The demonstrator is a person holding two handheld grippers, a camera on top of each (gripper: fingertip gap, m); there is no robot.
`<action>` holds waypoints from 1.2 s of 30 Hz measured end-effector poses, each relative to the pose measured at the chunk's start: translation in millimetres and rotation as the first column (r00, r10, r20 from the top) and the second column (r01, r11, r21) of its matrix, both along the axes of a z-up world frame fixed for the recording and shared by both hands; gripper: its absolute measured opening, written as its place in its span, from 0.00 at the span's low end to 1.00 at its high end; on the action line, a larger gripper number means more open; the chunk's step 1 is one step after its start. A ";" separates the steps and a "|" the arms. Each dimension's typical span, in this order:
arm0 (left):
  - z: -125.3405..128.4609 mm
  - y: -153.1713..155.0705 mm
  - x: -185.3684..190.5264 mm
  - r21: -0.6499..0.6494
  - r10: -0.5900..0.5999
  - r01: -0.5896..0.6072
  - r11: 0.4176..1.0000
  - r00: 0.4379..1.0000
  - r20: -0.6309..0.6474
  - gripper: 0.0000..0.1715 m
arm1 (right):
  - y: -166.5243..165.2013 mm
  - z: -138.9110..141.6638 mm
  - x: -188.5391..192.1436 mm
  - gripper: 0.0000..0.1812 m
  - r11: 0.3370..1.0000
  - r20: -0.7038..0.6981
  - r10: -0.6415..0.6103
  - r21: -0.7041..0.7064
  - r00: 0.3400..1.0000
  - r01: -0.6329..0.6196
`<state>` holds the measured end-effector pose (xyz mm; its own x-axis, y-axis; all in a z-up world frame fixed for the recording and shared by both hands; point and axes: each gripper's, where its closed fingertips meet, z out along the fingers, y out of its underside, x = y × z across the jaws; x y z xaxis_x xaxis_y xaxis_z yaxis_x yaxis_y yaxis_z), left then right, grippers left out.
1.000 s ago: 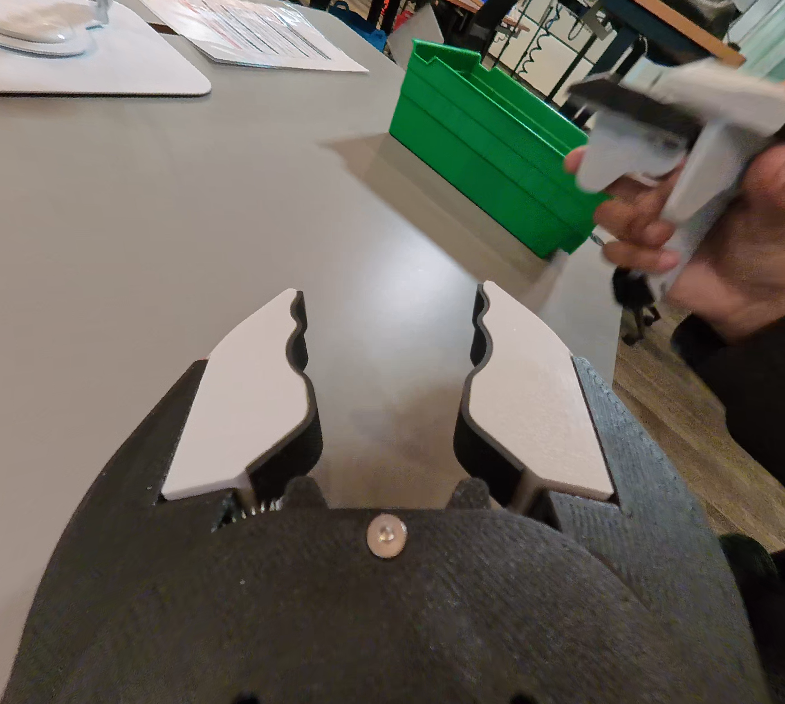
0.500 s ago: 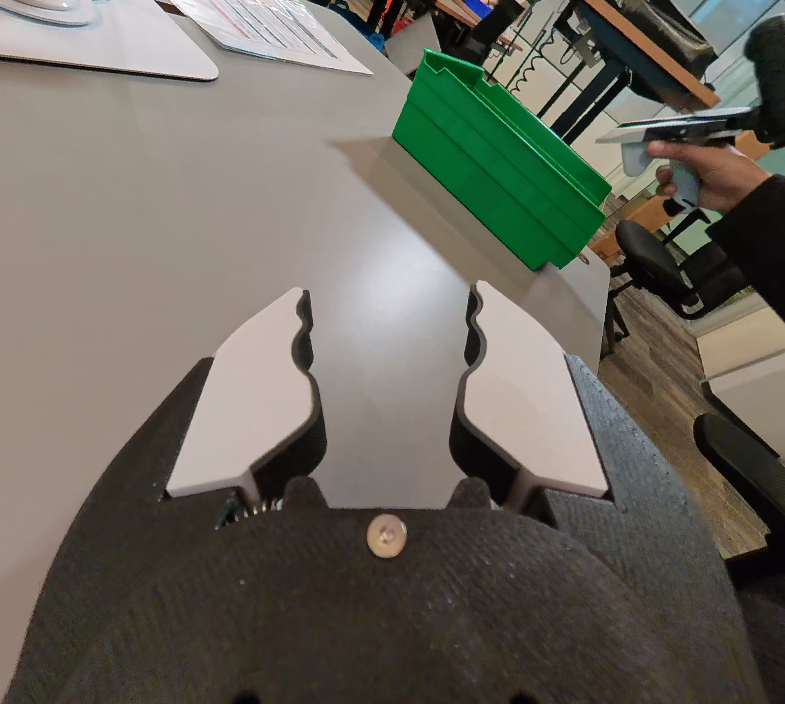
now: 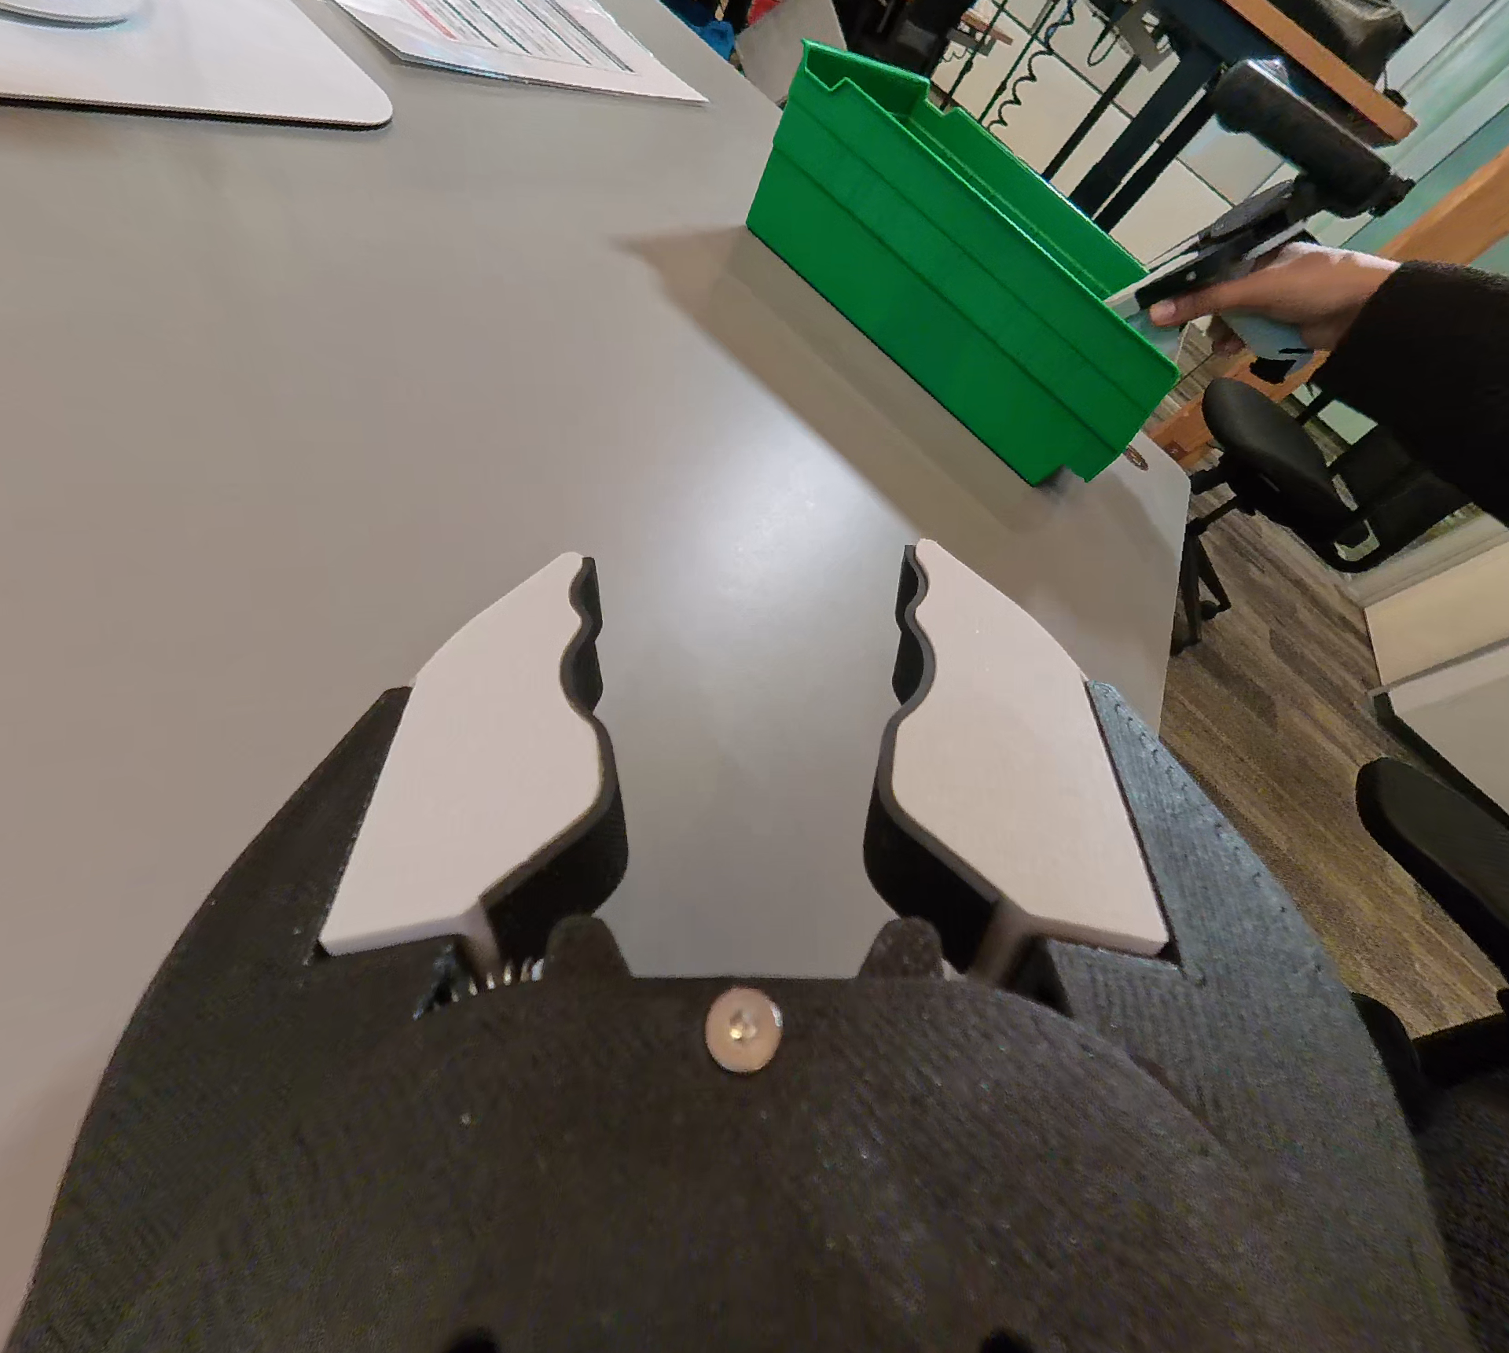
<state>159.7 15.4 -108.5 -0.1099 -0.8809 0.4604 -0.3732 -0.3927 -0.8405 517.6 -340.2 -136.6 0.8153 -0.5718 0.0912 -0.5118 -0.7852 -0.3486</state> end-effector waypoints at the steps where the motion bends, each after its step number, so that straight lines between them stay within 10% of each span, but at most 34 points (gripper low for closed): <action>1: -0.9 0.6 0.3 -0.004 0.001 -0.001 1.000 1.000 -0.004 0.41 | 1.9 0.1 -3.6 0.06 0.999 -0.037 0.012 0.031 0.999 -0.011; 18: 0.0 2.1 0.4 -0.040 -0.003 0.002 0.999 1.000 -0.014 0.38 | 14.6 7.2 -15.6 0.03 0.961 -0.128 -0.060 0.261 0.990 0.091; 36: 28.9 12.0 -4.0 -0.018 0.046 -0.046 0.999 0.998 0.040 0.38 | 133.7 29.5 -120.7 0.03 0.942 -0.222 0.065 0.336 0.973 0.014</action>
